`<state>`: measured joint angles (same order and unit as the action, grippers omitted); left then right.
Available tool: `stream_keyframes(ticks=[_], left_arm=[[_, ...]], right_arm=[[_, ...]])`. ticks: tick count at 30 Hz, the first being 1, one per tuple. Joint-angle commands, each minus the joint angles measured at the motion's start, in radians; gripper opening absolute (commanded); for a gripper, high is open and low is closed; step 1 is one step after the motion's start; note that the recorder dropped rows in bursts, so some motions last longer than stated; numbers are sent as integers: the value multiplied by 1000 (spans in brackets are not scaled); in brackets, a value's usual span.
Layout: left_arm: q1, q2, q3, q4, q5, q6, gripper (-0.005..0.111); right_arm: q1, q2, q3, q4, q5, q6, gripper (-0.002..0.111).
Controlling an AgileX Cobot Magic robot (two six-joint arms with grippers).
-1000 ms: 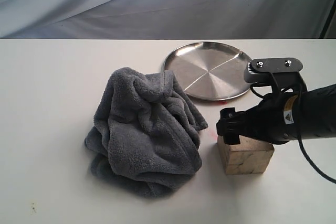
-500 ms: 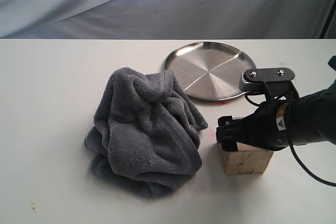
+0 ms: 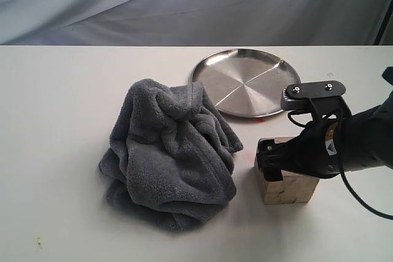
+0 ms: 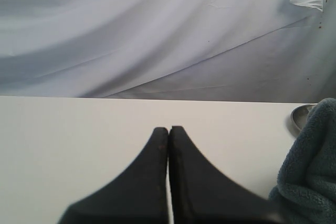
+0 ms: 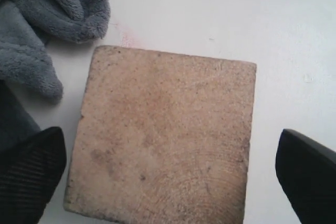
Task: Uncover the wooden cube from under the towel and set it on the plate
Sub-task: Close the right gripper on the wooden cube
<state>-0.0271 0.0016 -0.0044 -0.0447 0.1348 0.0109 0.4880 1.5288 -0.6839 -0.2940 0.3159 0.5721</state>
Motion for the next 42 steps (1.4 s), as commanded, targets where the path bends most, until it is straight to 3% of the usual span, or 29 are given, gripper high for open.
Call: stream_keyframes(ticks=[1,8,16,20,42], left_arm=[[-1,-2,4,1,-2,-1,1],[-1,-2,4,1,-2,-1,1],[-1,-2,4,1,-2,-3,1],[-1,-2,4,1,-2,-1,1],[-1,-2,4,1,-2,2,1]], right_arm=[[33,2,1,-15,2,-17,97],[40,59,1,-7,9,-14,96],[49,68,-4,6,-13,-14,79],[49,68,-4,23,-29,-14,64],[49,-14,-4,41,-168,-14,64]])
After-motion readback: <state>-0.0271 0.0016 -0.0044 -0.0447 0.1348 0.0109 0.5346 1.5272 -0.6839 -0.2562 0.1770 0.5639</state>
